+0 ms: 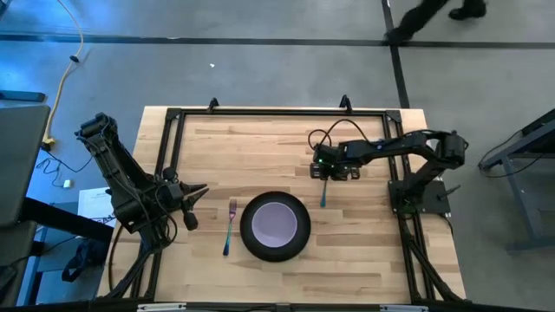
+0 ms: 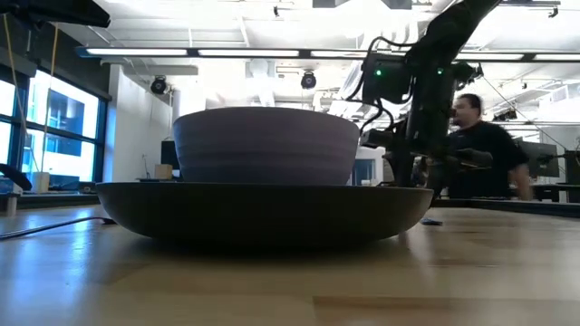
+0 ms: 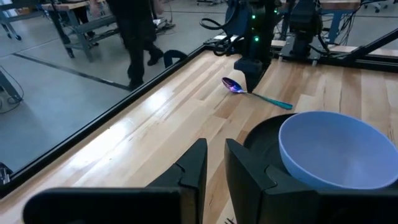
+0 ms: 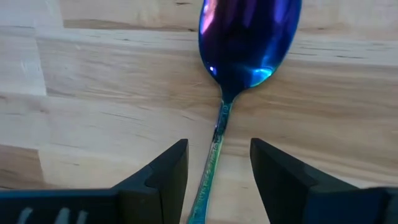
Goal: Set table place
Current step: Put the violet spoon into the violet bowl
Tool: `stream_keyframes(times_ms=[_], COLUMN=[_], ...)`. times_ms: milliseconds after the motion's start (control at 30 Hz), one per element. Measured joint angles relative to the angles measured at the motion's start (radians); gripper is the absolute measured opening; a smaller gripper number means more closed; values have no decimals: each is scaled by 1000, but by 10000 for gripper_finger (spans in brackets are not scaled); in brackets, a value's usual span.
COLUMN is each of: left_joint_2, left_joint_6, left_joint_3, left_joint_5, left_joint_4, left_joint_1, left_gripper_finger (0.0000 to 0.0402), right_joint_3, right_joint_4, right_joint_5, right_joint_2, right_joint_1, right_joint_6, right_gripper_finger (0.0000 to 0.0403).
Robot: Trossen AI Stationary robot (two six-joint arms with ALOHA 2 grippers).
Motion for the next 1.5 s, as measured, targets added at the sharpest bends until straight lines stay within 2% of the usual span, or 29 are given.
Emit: stream_keyframes(times_ms=[567,1067,1267,1500], left_joint_2=[0,0,0,0], left_joint_6=[1,1,1,-1], left_joint_3=[0,0,0,0], left_joint_5=[7,7,7,7], left_joint_4=[-10,-10,-10,-8], left_joint_1=[0,0,0,0], left_gripper_finger=[46,46,46,46], right_joint_3=[5,3,3,3], right_joint_4=[-20,-29,-23,-37], right_joint_5=[-7,-7,-9,-12], right_joint_2=[42,42,41,41], right_joint_1=[0,0,1,1], right_joint_6=[27,8,-10,-31], right_gripper_finger=[163,77,60,60])
